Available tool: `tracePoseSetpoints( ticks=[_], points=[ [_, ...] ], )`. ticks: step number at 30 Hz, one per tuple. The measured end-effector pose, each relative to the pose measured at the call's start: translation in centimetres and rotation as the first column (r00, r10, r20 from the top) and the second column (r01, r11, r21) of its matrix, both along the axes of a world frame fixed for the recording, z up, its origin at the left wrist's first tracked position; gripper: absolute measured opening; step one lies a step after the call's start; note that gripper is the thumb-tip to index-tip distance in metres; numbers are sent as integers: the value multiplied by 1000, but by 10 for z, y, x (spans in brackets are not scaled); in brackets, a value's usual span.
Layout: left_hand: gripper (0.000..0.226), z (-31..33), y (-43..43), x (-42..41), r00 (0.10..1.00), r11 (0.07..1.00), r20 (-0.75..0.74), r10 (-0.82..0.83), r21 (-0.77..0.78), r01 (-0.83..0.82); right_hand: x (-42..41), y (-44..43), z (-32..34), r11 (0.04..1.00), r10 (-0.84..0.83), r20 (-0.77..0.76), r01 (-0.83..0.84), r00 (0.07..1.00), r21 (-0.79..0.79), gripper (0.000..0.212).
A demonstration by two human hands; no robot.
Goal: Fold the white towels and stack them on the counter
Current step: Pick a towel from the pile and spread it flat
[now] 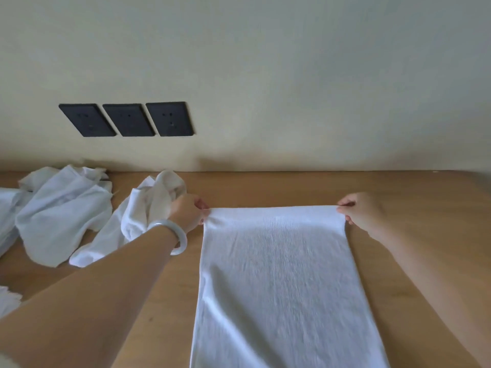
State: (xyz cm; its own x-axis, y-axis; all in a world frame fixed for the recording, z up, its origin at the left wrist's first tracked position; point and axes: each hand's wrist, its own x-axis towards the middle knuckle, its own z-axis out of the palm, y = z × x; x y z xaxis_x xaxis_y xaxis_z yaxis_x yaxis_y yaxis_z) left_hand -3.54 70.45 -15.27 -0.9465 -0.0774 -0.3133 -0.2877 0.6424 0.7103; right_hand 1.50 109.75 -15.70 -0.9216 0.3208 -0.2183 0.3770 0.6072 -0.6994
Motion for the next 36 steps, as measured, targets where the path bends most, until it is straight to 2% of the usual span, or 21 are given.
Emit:
tracePoseSetpoints(
  ticks=[6,8,9,10,11,14,17,19,22,25,27,33,36],
  points=[
    [11,-19,19,-27,994,995,-90,59,-81,-66,-34,-3,-26,997,-42,-7,43,999,69,11],
    [21,-22,24,-23,990,991,-97,104,-74,-112,-32,-14,-27,959,-35,14,29,999,284,21],
    [25,-21,25,-14,986,988,-107,127,-73,-135,-28,-25,-25,906,-3,-16,10,1000,423,25],
    [29,-20,26,-1,981,984,-130,143,-83,-155,-22,-40,-24,854,69,-82,-17,994,520,28],
    [33,-19,26,17,979,980,-139,149,-109,-164,-15,-59,-25,831,171,-153,-59,973,552,31],
    [34,-20,22,98,973,973,-125,196,-97,-209,-1,-129,-35,826,477,-206,-356,854,437,45],
    [32,-33,12,172,962,959,-62,266,-85,-270,-9,-192,-49,723,678,-157,-614,718,315,55],
    [35,-42,3,199,950,946,-42,308,-88,-311,-18,-224,-54,656,744,-114,-686,659,316,55],
    [30,-44,-7,214,947,946,-45,317,-54,-319,-26,-255,-66,573,780,-20,-702,625,423,51],
    [26,-42,-9,220,959,958,-44,280,-50,-282,-18,-267,-74,552,753,19,-647,658,526,69],
    [24,-40,-9,225,969,968,-47,243,-60,-245,-15,-269,-76,531,740,36,-616,672,582,72],
    [26,-36,-12,250,976,972,0,216,-92,-215,-11,-274,-73,523,720,64,-600,691,606,72],
    [22,-34,-11,265,980,978,18,199,-59,-198,-10,-274,-73,537,711,51,-588,702,605,58]
  ],
)
